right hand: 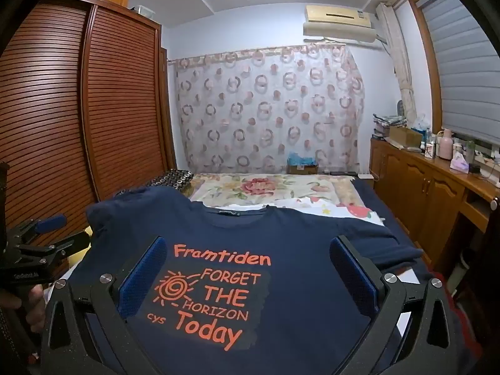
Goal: Fold small clothes
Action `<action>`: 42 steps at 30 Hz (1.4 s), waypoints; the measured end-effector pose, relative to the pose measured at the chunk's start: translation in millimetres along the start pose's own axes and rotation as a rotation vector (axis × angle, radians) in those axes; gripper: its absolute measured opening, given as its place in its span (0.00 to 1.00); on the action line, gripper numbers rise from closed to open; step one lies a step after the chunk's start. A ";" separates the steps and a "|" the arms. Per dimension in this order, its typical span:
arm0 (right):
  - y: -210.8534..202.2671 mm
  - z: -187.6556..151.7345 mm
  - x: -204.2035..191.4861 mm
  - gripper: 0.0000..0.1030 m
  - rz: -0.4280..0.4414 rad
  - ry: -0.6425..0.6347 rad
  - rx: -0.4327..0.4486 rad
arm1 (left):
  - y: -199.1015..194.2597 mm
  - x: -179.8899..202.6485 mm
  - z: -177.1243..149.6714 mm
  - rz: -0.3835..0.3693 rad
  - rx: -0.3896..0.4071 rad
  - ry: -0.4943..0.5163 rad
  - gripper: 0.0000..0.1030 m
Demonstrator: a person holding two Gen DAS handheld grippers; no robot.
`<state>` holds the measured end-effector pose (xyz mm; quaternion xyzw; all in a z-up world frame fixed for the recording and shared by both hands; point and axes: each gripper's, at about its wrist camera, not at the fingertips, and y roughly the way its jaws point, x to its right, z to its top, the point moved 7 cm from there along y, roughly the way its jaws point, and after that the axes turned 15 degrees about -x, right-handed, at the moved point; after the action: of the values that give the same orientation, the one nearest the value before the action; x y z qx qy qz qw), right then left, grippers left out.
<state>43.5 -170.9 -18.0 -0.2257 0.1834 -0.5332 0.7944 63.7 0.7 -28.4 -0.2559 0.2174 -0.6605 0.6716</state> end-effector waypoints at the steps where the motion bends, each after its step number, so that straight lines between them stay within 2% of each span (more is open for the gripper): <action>1: -0.5 0.2 0.2 1.00 -0.006 0.000 0.004 | -0.5 0.7 0.2 -0.006 0.007 0.003 1.00; 7: -8.5 2.1 -2.5 1.00 -0.010 0.000 0.004 | 4.7 0.0 1.0 0.008 -0.011 0.021 1.00; 13: 1.7 -1.9 -2.2 1.00 0.002 -0.004 -0.018 | 4.7 -0.2 1.4 0.006 -0.013 0.019 1.00; 42: 1.0 -0.8 -1.3 1.00 0.005 0.000 -0.012 | 8.1 3.7 -9.2 0.002 -0.024 0.013 1.00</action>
<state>43.3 -169.4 -19.2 -0.2301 0.1874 -0.5302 0.7942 64.3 -3.5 -40.5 -0.2593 0.2298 -0.6588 0.6678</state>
